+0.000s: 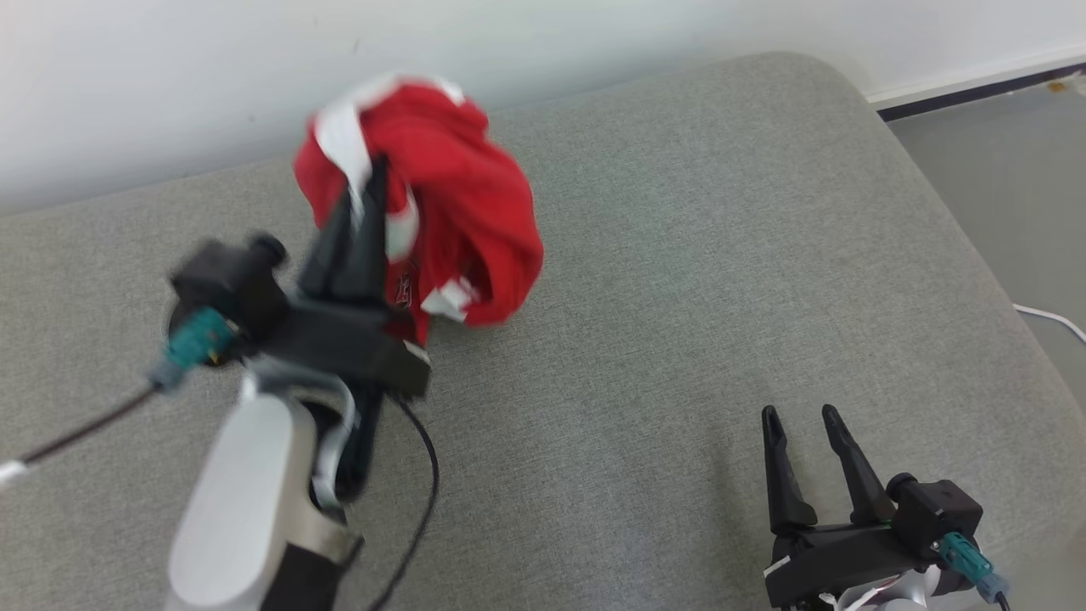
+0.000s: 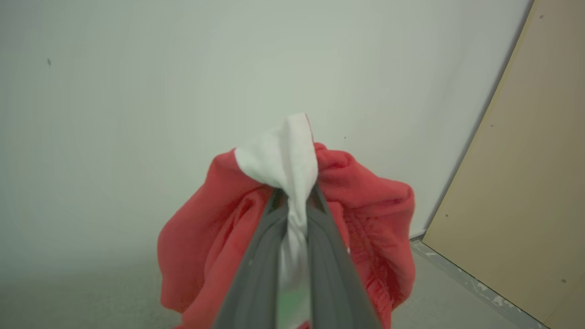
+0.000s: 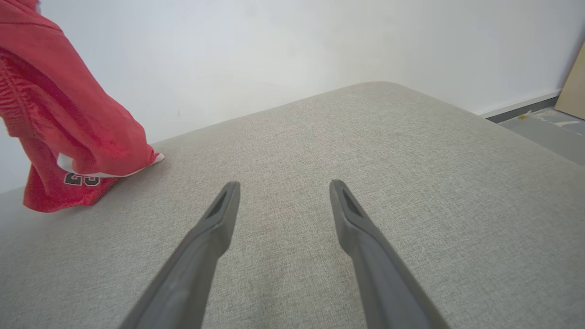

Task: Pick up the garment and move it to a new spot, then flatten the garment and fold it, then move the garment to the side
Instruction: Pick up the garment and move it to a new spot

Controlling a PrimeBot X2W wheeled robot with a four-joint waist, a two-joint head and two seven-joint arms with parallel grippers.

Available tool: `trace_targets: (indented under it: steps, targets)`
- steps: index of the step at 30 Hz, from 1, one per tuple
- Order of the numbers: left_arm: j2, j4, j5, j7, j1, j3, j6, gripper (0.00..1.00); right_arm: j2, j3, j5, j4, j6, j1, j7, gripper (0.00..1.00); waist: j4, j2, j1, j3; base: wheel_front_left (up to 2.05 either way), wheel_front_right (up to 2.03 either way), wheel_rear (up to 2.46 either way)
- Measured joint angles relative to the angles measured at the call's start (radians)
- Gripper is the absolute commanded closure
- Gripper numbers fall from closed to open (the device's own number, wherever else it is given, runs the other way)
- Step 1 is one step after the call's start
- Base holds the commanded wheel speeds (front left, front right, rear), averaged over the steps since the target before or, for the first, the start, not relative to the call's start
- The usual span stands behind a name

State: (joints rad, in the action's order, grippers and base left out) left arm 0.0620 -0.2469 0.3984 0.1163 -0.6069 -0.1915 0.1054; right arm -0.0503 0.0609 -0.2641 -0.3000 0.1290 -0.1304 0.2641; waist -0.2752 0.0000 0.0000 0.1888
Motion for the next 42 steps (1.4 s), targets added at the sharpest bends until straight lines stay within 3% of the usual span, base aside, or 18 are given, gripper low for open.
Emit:
trace_targets:
  steps: [14, 15, 16, 17, 23, 28, 37, 42]
  targets:
    - [-0.010, -0.379, 0.083, 0.086, 0.139, -0.106, 0.009, 1.00, 0.000, 0.007, 0.002, -0.010, 0.000, -0.012, 0.000, 0.00, 0.033, 0.0001, 0.0000, 0.002, 0.00, 0.00, 0.00]
    - [-0.010, -0.393, 0.081, 0.096, 0.138, -0.117, 0.009, 0.72, 0.000, 0.008, 0.002, -0.009, 0.000, -0.012, 0.000, 0.00, 0.036, 0.0000, 0.0000, -0.001, 0.00, 0.00, 0.00]
    - [-0.010, -0.399, 0.078, 0.106, 0.135, -0.128, 0.009, 0.07, 0.000, 0.006, 0.001, -0.009, 0.000, -0.012, 0.000, 0.00, 0.039, 0.0001, 0.0000, -0.003, 0.00, 0.00, 0.00]
    - [-0.011, -0.398, 0.086, 0.114, 0.129, -0.139, 0.009, 0.00, 0.000, 0.003, 0.001, -0.009, 0.000, -0.011, 0.000, 0.00, 0.042, 0.0000, 0.0000, -0.006, 0.00, 0.00, 0.00]
    - [-0.012, -0.305, 0.128, 0.137, 0.100, -0.194, 0.008, 0.00, 0.000, -0.016, 0.002, -0.006, 0.000, 0.015, 0.000, 0.00, 0.076, 0.0000, -0.0001, -0.024, 0.00, 0.00, 0.00]
    - [0.000, -0.238, 0.132, 0.143, 0.101, -0.160, -0.016, 0.00, 0.001, -0.021, 0.000, 0.000, 0.000, 0.017, 0.000, 0.00, 0.114, 0.0000, 0.0000, -0.035, 0.00, 0.00, 0.00]
    - [0.098, -0.147, 0.119, 0.146, 0.216, -0.058, -0.054, 0.00, 0.000, -0.021, 0.001, 0.014, 0.000, 0.032, 0.000, 0.00, 0.166, 0.0001, 0.0000, -0.059, 0.00, 0.00, 0.00]
    - [0.153, -0.100, 0.044, 0.146, 0.320, -0.008, -0.083, 0.00, 0.000, -0.032, 0.012, 0.022, 0.000, 0.043, 0.000, 0.00, 0.186, 0.0000, 0.0000, -0.074, 0.00, 0.00, 0.00]
